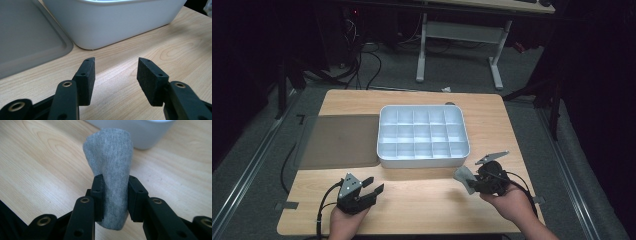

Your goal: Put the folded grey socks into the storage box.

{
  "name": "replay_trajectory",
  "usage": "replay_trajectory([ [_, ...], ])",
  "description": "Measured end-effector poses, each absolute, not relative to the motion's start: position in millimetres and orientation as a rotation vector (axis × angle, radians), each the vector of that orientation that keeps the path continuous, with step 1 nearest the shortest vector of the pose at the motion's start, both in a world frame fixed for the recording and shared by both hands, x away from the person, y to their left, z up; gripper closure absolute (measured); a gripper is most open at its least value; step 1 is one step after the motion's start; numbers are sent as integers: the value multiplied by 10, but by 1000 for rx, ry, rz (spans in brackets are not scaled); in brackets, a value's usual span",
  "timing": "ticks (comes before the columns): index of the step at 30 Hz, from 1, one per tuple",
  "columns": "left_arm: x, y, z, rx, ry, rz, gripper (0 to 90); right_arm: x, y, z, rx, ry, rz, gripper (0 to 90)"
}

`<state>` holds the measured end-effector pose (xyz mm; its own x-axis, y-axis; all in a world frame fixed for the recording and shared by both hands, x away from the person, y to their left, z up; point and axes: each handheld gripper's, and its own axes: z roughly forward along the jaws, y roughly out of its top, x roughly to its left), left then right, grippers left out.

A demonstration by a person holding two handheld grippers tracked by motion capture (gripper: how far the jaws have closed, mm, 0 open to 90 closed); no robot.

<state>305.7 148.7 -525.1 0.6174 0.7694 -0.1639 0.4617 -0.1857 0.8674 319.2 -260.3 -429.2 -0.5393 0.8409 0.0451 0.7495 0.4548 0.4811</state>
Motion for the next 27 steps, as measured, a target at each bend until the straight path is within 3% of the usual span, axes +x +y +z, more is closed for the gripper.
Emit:
replay_trajectory([
  [14,3019,1450,-5233,1839,986,390,504,3380,-2537,-3860,1379,2481,689,709],
  [27,3044,1438,-5246,1844,982,382,501,3767,-2424,-3807,1410,2468,626,710],
])
